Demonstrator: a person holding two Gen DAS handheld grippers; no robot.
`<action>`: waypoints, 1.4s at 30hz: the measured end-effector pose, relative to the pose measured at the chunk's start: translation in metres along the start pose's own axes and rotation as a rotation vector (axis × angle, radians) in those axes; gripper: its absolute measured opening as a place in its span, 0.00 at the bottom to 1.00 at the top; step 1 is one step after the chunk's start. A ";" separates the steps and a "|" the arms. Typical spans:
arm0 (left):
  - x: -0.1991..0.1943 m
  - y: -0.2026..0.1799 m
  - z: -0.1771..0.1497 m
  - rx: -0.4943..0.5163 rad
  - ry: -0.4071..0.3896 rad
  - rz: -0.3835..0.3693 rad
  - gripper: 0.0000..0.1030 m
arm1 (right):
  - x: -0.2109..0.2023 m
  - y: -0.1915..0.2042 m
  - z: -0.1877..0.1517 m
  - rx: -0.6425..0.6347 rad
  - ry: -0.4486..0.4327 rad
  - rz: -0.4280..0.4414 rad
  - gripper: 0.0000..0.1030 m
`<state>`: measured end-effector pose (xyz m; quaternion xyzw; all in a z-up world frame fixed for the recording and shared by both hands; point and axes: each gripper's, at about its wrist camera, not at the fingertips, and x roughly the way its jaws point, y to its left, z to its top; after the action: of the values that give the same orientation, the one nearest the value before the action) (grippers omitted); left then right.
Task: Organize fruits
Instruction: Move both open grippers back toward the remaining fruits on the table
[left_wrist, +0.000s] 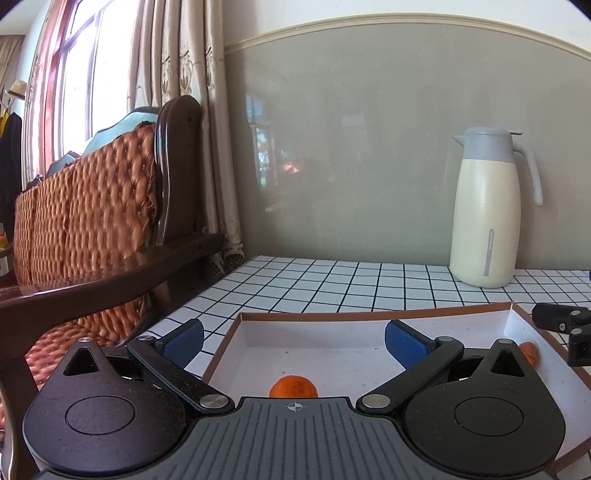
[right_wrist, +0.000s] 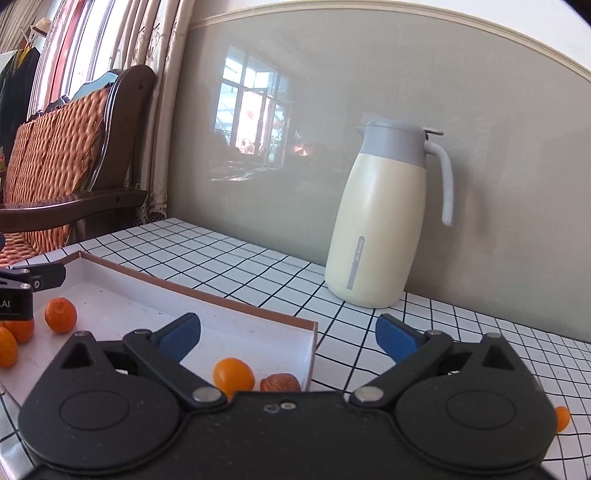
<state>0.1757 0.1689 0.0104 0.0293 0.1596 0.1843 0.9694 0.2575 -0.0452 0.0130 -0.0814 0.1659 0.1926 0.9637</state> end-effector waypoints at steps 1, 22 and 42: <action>-0.002 -0.002 0.000 -0.004 -0.005 -0.002 1.00 | -0.003 -0.002 0.000 0.005 -0.001 0.000 0.93; -0.039 -0.133 0.009 0.066 -0.075 -0.195 1.00 | -0.053 -0.115 -0.041 0.106 0.034 -0.176 0.92; -0.057 -0.264 -0.006 0.165 -0.029 -0.415 1.00 | -0.089 -0.205 -0.087 0.176 0.094 -0.343 0.91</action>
<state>0.2159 -0.0977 -0.0085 0.0777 0.1626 -0.0330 0.9831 0.2362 -0.2823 -0.0180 -0.0327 0.2108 0.0063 0.9770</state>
